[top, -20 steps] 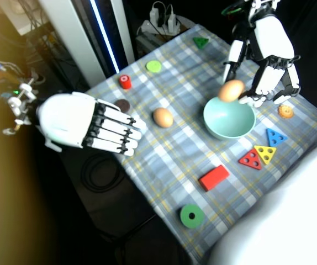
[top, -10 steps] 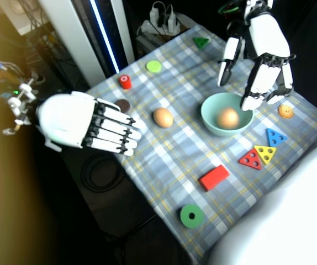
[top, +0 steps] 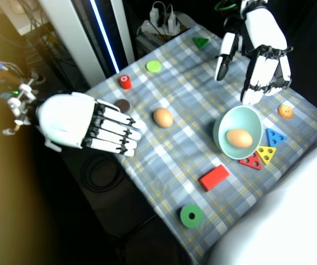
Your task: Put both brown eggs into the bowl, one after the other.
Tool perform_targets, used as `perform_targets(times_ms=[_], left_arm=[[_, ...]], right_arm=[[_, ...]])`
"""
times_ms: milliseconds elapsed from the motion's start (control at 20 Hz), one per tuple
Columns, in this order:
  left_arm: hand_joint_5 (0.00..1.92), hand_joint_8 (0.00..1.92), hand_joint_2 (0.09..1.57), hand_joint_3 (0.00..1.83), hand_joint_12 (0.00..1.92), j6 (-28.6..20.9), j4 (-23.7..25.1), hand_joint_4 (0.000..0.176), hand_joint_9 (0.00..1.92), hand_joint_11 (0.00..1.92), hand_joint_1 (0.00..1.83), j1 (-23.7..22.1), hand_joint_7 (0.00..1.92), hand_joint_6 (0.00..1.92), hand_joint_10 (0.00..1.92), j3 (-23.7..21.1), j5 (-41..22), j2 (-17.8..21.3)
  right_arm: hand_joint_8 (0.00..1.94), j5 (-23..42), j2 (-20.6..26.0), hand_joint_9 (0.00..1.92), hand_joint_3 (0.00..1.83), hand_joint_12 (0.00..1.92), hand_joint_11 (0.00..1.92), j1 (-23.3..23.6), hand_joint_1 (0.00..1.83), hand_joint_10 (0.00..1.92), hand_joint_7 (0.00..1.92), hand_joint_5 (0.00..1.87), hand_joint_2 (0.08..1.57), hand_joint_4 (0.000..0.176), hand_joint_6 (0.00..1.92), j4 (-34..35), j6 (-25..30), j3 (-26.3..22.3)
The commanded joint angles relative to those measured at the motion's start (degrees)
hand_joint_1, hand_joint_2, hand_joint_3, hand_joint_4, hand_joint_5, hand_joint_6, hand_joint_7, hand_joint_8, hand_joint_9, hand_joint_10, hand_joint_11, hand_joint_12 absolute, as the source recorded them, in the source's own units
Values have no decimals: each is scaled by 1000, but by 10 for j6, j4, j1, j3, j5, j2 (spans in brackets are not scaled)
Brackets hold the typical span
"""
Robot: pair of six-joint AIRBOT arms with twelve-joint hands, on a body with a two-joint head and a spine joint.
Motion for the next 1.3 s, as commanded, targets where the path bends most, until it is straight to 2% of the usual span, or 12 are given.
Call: perform_targets(times_ms=[0,100,200,250,300,500,650,900,950,1000,1200,1250], left_arm=[[625,6,934,2,1456,-23,23,95,750,84,998,3,720,1,10,-7,-85,9],[644,0,987,6,1589,-68,38,58,705,7,929,23,704,2,0,-25,-124,27],[632,3,991,0,1522,-85,47,61,708,0,920,34,697,7,7,-38,-146,39],[626,1,985,0,1485,-95,55,49,743,76,942,43,689,2,26,-51,-166,48],[579,0,988,0,1488,-107,66,80,751,65,943,55,682,0,35,-68,-195,61],[539,0,999,2,1465,-135,96,80,602,0,853,112,605,0,2,-136,-319,114],[441,0,931,0,1264,-210,110,120,499,0,885,164,465,0,4,-162,-379,146],[443,6,896,0,1281,-284,110,119,509,13,904,228,461,1,8,-182,-449,168],[436,3,898,0,1322,-285,110,117,508,2,901,230,461,2,7,-182,-451,168],[416,1,903,1,1297,-286,108,119,494,0,894,232,452,1,2,-182,-451,168],[431,7,913,3,1270,-301,100,125,509,11,875,240,474,6,12,-182,-463,168],[414,4,919,5,1273,-307,98,141,505,15,861,243,469,1,9,-182,-466,168]], right_arm=[[0,68,0,764,0,557,477,2,585,1,750,582,1361,0,0,16,3,1],[2,68,-2,763,0,536,468,2,591,0,755,591,1343,0,2,15,3,1],[0,68,-4,745,0,481,460,2,600,0,743,592,1320,0,0,15,3,2],[1,68,-5,749,0,477,474,2,643,2,745,598,1298,0,2,13,3,3],[0,67,-8,734,0,473,476,2,671,1,735,613,1273,0,6,10,3,4],[0,46,-22,669,2,520,416,31,795,0,681,595,1157,0,0,-18,5,14],[0,10,-37,601,0,469,277,68,846,0,615,559,1077,0,0,-46,6,29],[4,-43,-78,663,5,824,280,123,965,16,650,496,1008,0,0,-101,45,73],[0,-53,-84,630,4,808,249,134,983,3,600,437,1008,37,0,-113,48,78],[0,-73,-95,603,1,732,278,153,1022,0,566,415,1015,44,0,-140,59,89],[2,-108,-120,569,0,621,326,183,1208,1,520,395,991,0,0,-196,88,116],[1,-115,-124,626,0,795,305,191,1211,5,577,402,981,0,0,-206,91,120]])
